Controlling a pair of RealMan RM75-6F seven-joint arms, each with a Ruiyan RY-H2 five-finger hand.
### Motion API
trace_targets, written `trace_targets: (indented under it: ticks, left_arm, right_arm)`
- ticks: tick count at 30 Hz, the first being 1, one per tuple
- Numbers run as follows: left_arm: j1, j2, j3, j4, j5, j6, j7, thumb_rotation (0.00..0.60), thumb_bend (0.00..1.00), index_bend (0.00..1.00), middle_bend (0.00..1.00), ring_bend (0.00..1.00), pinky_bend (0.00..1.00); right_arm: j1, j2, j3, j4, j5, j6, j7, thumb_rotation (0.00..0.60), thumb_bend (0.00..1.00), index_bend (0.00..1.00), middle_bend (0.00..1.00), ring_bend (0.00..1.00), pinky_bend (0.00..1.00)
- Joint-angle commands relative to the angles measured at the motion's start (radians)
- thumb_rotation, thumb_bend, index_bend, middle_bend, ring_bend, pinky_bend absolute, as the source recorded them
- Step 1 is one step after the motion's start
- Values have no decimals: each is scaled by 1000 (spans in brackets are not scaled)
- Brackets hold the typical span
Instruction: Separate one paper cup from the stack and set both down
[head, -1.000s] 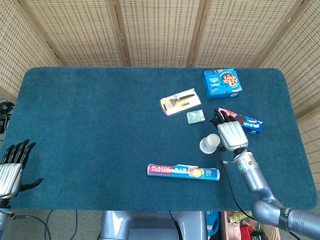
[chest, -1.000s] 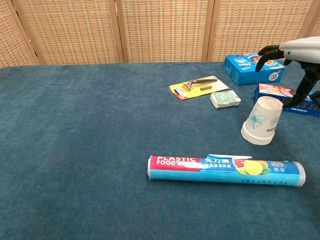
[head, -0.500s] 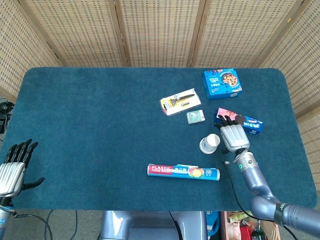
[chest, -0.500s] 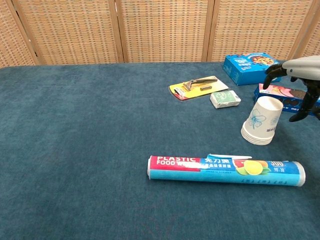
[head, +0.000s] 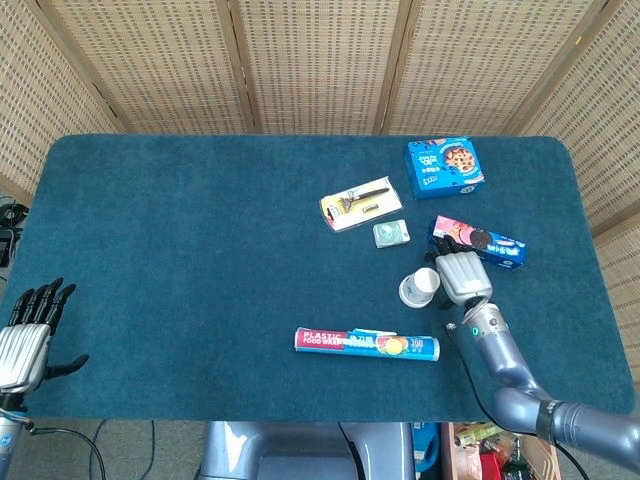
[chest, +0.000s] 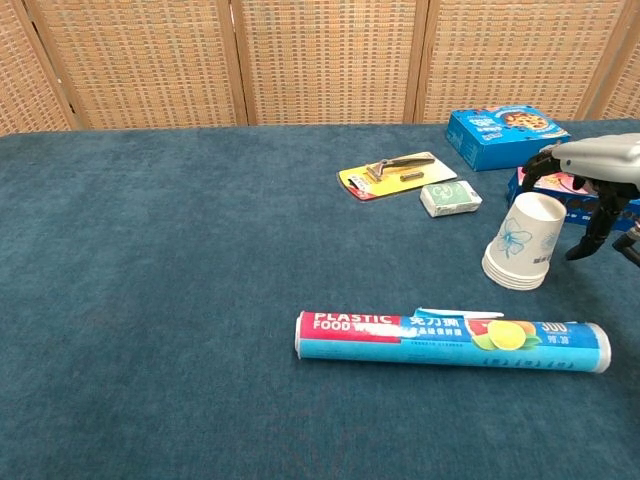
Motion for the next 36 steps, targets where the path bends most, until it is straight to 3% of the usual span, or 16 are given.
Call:
trace_targets:
  ticks: [1,9,16,21,29,36]
  left_arm:
    - [-1,-1,0,1,-1,-1,0,600,151,0,0,0,0]
    - [-2,-6,0,6,-4,-1,1,600,152,0,0,0,0]
    - [-1,-7,-1,10,-5,3,-3,600,152,0,0,0,0]
    - [-2,-8,1,12,-3,1,-5,600,155,0,0,0,0]
    - [-5,-11,2,17,-4,-3,-16,600,156,0,0,0,0]
    - [-9,-16,5,17,-2,-12,-20,600,157,0,0,0,0]
  right_arm:
    - [3,-8,-6,10,-2,-4,8,600,202,322,170,1,297]
    - [5,-36,-15,39,-26,8,32,600,224,391,234,69,382]
    - [-7,-66,-17,72,-72,35,76,600,247,593,467,322,606]
    - [-18,-74,-16,81,-112,51,113,600,258,699,577,433,702]
    - [-24,-43,18,27,-135,51,185,600,259,742,614,468,728]
    - [-2,-10,87,-53,-107,36,239,600,259,753,617,470,727]
